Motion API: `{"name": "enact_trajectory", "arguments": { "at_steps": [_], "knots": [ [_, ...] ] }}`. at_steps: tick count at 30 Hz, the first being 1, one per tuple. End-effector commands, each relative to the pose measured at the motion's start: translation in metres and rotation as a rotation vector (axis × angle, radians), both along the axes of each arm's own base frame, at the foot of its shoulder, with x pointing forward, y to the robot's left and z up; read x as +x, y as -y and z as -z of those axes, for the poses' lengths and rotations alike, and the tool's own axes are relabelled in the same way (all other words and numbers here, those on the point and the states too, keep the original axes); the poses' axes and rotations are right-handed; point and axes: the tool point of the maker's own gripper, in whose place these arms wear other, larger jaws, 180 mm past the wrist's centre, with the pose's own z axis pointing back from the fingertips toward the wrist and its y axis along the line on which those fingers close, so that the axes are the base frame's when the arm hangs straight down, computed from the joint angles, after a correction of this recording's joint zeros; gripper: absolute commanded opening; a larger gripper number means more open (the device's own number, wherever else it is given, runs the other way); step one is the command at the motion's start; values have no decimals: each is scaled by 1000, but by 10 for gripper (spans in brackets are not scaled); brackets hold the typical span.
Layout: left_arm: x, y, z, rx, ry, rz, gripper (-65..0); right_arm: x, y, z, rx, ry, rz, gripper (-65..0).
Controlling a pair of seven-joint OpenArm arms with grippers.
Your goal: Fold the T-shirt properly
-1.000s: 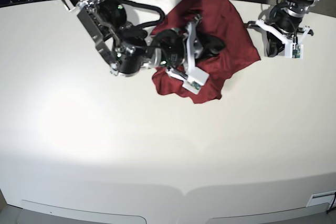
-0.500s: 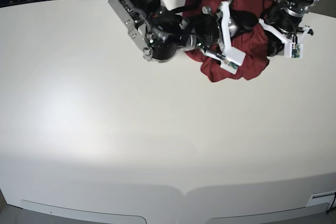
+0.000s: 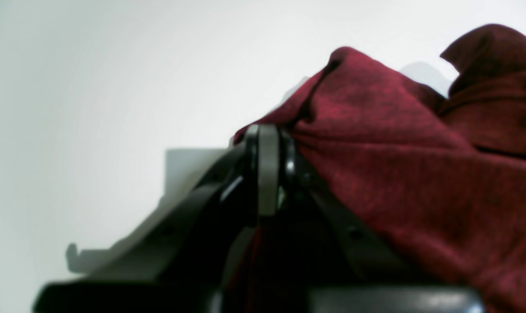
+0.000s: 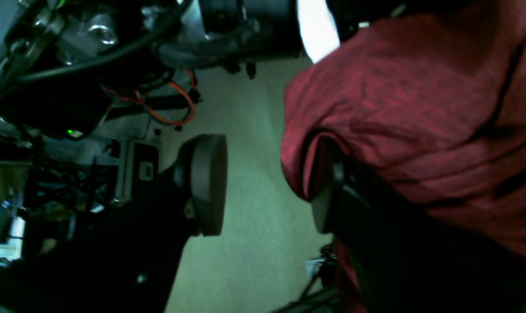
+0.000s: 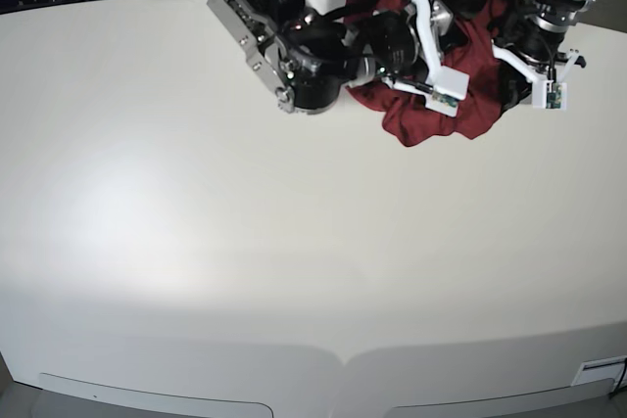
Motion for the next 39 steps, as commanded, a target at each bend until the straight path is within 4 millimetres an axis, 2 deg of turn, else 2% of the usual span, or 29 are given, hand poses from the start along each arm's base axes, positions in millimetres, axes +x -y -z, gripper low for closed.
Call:
{"name": "enact_trajectory", "arguments": {
  "at_steps": [1, 5, 10, 15, 20, 27, 32, 35, 39],
  "knots": [
    [4, -3, -7, 3, 24, -3, -650, 8, -6, -19, 66, 28, 3, -352],
    [-4, -3, 0, 5, -17, -1, -650, 36, -2, -30, 72, 86, 41, -352],
    [-19, -12, 5, 17, -48, -21, -650, 94, 13, -55, 104, 166, 171, -353],
    [-38, -26, 1, 37, -69, -52, -650, 156, 48, -69, 76, 257, 348, -353],
    [-55, -15, -6, -35, -91, -51, -650, 193, 88, -71, 30, 300, 488, -353],
    [-73, 30, 2, -208, -157, 13, -650, 217, 141, -63, -32, 313, 615, -353],
    [-75, 65, 20, -219, -197, 64, -650, 226, 165, -63, -51, 320, 671, -353],
    [-68, 60, 39, -176, -229, 27, -650, 228, 173, -63, -58, 319, 686, -353],
    [-46, 48, 60, -98, -243, 20, -650, 227, 181, -58, -93, 319, 686, -353]
  ]
}}
